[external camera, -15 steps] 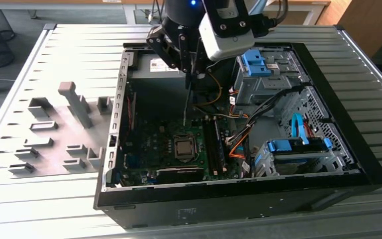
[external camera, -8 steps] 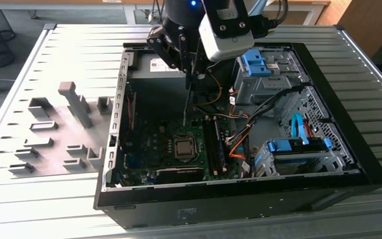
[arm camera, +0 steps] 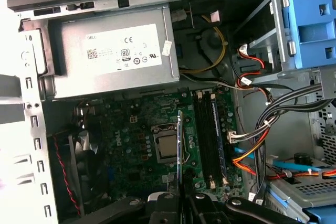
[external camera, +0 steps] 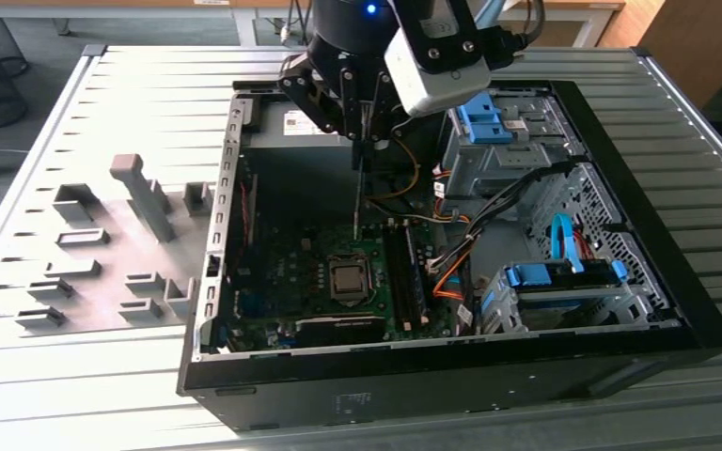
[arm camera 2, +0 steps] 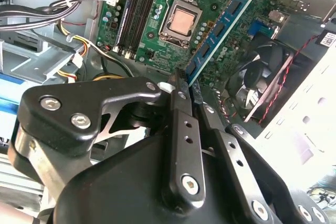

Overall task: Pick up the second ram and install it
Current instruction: 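Insert the second ram into the second slot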

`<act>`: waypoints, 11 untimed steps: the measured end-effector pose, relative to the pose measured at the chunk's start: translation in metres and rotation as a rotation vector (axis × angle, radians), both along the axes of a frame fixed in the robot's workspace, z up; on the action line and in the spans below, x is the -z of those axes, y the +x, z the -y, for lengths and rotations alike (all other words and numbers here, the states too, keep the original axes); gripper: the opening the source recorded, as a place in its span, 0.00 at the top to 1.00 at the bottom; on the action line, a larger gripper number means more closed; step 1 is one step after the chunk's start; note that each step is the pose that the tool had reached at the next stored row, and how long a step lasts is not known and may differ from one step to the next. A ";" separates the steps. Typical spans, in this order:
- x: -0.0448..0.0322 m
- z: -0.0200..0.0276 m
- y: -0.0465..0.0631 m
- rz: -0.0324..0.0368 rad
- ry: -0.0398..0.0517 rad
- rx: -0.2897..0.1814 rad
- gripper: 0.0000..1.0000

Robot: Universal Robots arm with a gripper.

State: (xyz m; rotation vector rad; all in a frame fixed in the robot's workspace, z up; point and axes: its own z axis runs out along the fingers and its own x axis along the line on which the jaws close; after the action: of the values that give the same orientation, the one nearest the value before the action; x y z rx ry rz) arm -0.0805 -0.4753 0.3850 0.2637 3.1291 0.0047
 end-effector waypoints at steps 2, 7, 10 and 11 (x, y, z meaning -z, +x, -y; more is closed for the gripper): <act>0.0000 0.0000 0.000 0.0000 0.0001 0.000 0.86; 0.0001 0.0000 0.000 0.0000 0.0001 0.000 0.86; 0.0006 0.0000 0.001 0.0002 0.0003 0.000 0.86; 0.0007 0.0000 0.002 0.0001 0.0002 0.000 0.86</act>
State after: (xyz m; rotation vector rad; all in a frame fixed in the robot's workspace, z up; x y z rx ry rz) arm -0.0782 -0.4753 0.3843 0.2637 3.1290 0.0050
